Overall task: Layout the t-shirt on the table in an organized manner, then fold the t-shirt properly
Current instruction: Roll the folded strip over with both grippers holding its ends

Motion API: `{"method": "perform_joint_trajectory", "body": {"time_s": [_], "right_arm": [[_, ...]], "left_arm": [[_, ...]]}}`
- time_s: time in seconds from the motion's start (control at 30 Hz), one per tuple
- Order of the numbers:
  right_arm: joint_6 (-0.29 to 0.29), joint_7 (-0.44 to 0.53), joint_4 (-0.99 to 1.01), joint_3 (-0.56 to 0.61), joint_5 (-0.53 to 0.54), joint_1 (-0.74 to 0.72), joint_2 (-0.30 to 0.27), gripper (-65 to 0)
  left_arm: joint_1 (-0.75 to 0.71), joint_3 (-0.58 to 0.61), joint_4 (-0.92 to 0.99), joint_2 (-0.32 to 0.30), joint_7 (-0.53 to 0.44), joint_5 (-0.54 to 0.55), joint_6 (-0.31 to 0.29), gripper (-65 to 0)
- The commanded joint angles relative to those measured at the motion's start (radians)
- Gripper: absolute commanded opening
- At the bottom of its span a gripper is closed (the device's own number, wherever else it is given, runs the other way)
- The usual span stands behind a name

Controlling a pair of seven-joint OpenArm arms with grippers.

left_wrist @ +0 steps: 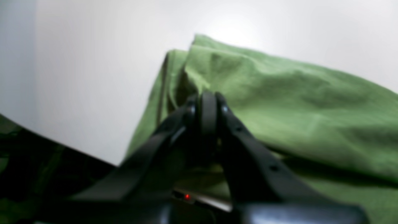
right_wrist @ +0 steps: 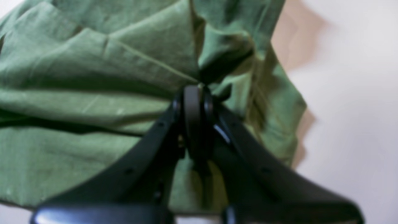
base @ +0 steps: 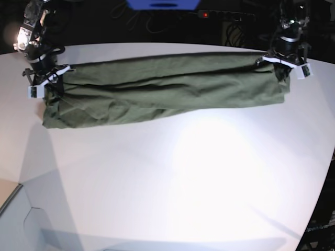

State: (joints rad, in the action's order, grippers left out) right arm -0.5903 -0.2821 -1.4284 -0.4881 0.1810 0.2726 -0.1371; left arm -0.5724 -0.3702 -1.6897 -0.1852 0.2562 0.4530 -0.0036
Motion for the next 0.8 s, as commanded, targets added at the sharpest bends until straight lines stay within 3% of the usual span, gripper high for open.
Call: {"method": "perform_joint_trajectory", "body": {"time_s": [0.0, 0.6, 0.67, 0.77], "right_arm": [[-0.006, -0.027, -0.005, 0.004, -0.011, 0.004, -0.005, -65.0], [-0.006, -0.029, -0.005, 0.004, -0.011, -0.02, -0.005, -65.0], [-0.006, -0.029, -0.005, 0.004, -0.011, -0.02, -0.005, -65.0], [-0.006, -0.029, -0.005, 0.004, -0.011, -0.02, -0.005, -65.0]], "left_arm": [[-0.001, -0.002, 0.003, -0.009, -0.019, -0.003, -0.002, -64.7], [0.044, -0.002, 0.121, -0.017, -0.011, 0.002, -0.002, -64.1], [0.044, -0.003, 0.121, -0.017, -0.011, 0.002, -0.002, -60.2], [0.044, -0.005, 0.121, -0.015, -0.011, 0.002, 0.006, -45.8]]}}
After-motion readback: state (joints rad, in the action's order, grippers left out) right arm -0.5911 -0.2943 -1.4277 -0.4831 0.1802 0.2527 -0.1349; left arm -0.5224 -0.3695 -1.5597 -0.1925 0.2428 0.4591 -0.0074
